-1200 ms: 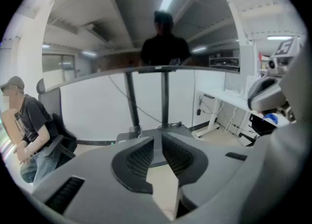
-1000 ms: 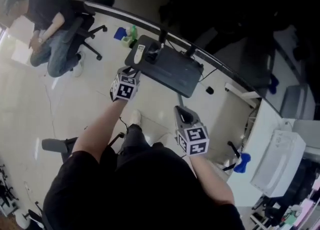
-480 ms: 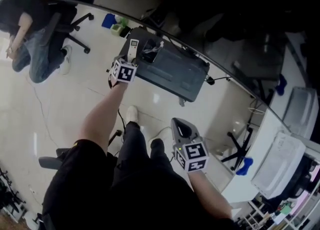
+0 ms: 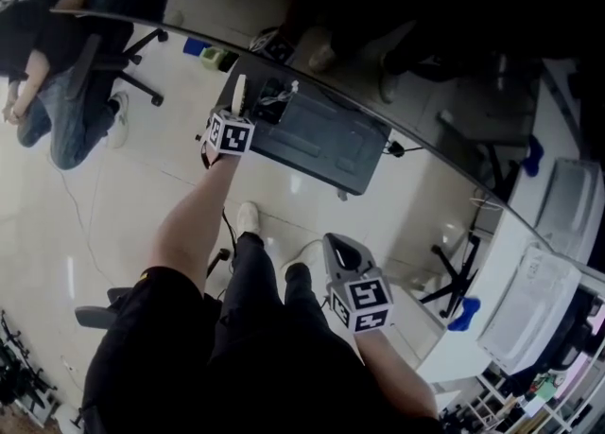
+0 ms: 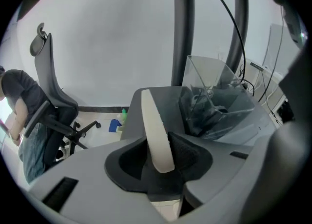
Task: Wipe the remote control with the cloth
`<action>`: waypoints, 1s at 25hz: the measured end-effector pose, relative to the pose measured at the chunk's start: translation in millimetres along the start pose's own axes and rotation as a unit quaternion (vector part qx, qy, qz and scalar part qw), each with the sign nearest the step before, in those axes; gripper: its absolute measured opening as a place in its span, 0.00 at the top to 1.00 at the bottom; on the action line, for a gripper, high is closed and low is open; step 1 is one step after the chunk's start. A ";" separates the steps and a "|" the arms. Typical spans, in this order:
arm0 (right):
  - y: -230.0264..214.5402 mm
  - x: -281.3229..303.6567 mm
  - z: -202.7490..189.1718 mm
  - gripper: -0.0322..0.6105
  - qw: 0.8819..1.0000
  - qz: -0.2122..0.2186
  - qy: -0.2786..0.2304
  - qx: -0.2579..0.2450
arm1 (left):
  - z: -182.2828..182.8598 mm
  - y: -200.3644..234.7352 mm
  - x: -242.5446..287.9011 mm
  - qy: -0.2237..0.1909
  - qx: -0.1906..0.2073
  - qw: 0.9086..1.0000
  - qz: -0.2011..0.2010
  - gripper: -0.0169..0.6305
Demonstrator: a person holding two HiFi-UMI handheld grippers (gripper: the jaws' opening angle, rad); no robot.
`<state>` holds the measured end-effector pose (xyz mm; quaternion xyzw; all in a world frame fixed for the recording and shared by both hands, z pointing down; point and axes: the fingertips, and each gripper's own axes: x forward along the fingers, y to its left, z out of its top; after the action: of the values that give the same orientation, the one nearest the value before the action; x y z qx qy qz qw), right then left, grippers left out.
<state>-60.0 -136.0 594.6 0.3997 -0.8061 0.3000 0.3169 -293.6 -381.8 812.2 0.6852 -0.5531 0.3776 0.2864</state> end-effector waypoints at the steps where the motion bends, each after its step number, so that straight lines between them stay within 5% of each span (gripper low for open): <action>1: -0.4 -0.6 0.8 0.94 1.000 -0.002 -0.001 0.002 | 0.3 1.2 -1.3 -0.001 -0.007 1.000 0.001 0.77; 6: -0.9 -3.8 -2.1 0.94 1.000 -0.002 -0.004 0.001 | -9.3 -2.0 -6.9 -0.005 -0.061 0.997 -0.037 0.77; 10: -2.0 -5.1 -2.6 0.94 1.000 0.000 -0.013 -0.002 | 5.1 -7.3 -19.1 -0.069 -0.163 0.977 -0.118 0.79; 16: -8.8 -29.6 -7.4 0.94 1.000 -0.007 -0.027 0.007 | 14.2 -25.2 -101.2 -0.153 -0.308 0.902 -0.260 0.80; 19: -23.9 -49.0 -18.6 0.94 0.999 -0.018 -0.038 0.005 | 12.3 -47.9 -164.9 -0.173 -0.333 0.868 -0.325 0.80; 23: -55.2 -83.0 -35.6 0.94 0.998 -0.049 -0.050 -0.001 | 3.8 -108.2 -243.8 -0.150 -0.342 0.833 -0.409 0.80; 25: -72.1 -103.0 -44.6 0.94 0.996 -0.075 -0.057 -0.002 | 10.1 -152.5 -285.0 -0.138 -0.364 0.787 -0.478 0.80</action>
<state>61.6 -92.4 561.4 0.4749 -0.7912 0.2505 0.2927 -172.3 -201.4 572.8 0.7517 -0.2846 -0.1356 0.5793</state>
